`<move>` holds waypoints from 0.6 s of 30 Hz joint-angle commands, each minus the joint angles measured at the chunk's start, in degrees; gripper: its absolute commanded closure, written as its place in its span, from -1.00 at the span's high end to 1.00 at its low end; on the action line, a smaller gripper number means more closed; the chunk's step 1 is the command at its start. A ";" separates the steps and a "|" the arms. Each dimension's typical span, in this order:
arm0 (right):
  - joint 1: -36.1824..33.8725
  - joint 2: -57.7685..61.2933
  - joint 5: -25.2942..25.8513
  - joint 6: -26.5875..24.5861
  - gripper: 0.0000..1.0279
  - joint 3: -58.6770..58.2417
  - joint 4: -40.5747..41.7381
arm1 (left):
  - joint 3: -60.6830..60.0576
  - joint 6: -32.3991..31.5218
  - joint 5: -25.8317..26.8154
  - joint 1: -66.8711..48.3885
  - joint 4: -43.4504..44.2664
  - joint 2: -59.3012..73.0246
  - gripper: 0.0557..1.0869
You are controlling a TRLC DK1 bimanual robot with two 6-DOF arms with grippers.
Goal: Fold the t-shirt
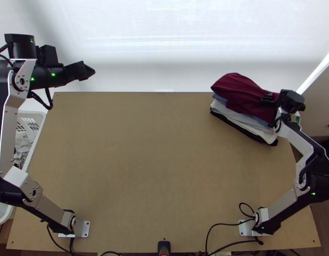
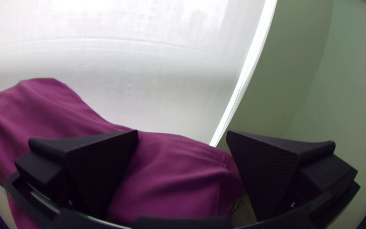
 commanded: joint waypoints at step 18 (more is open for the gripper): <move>13.21 15.76 1.18 0.26 0.90 25.92 -0.86 | 1.28 0.18 -3.24 5.02 2.64 -5.07 0.93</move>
